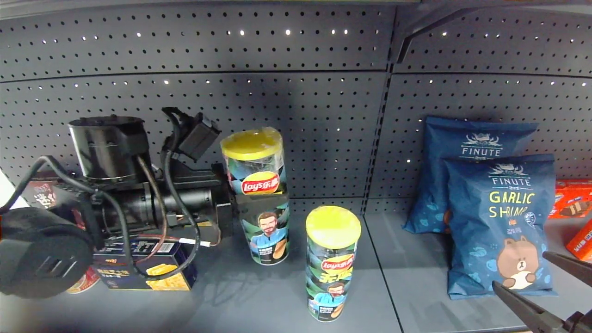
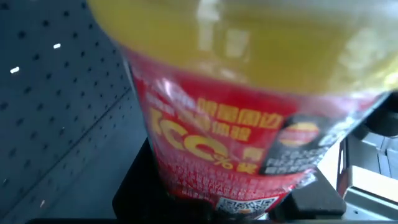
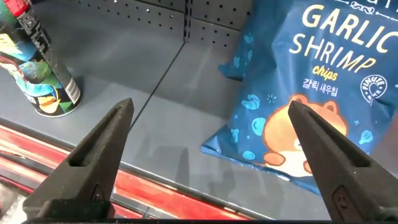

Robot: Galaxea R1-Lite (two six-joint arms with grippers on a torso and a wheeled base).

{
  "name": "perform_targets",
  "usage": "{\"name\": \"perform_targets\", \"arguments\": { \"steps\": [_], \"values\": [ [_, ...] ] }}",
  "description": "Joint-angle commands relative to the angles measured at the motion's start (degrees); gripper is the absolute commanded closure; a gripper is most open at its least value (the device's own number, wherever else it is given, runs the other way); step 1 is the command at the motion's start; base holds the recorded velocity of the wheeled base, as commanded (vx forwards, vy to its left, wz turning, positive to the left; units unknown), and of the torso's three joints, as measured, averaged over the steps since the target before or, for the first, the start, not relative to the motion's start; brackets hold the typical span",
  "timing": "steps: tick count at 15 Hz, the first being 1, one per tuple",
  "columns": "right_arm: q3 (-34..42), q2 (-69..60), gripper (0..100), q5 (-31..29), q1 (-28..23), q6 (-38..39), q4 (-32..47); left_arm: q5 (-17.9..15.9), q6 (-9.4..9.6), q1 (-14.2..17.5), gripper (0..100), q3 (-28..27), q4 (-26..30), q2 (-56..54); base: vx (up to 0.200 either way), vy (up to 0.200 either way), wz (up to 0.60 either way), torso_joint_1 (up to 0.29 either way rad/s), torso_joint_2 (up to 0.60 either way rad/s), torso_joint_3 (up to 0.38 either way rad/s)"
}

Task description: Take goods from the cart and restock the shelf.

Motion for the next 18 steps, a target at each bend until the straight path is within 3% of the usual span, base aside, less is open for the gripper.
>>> {"name": "perform_targets", "arguments": {
  "steps": [1,4,6,14,18],
  "values": [
    [-0.1,0.3,0,0.0,0.2,0.0,0.0,-1.3,-0.01,0.4,100,-6.6,-1.0,9.0,0.0,0.0,0.0,0.0,0.0,0.0],
    [-0.4,0.3,0,0.0,0.2,0.2,-0.1,-1.8,-0.01,-0.3,100,-12.6,-1.0,14.6,0.0,0.0,0.0,0.0,0.0,0.0],
    [-0.1,0.3,0,0.0,0.8,0.9,-0.1,-4.2,0.17,-1.1,100,-17.0,-1.0,19.1,0.0,0.0,0.0,0.0,0.0,0.0],
    [-0.1,0.9,0,0.1,1.8,0.9,0.0,-5.2,0.17,-1.2,100,-25.7,-0.7,27.4,0.0,0.0,0.0,0.0,0.0,0.0],
    [-0.1,1.2,0,0.2,1.9,0.9,0.0,-5.2,0.17,-1.9,100,-26.6,-0.6,29.3,0.0,0.0,0.0,0.0,0.0,0.0]
  ]
}}
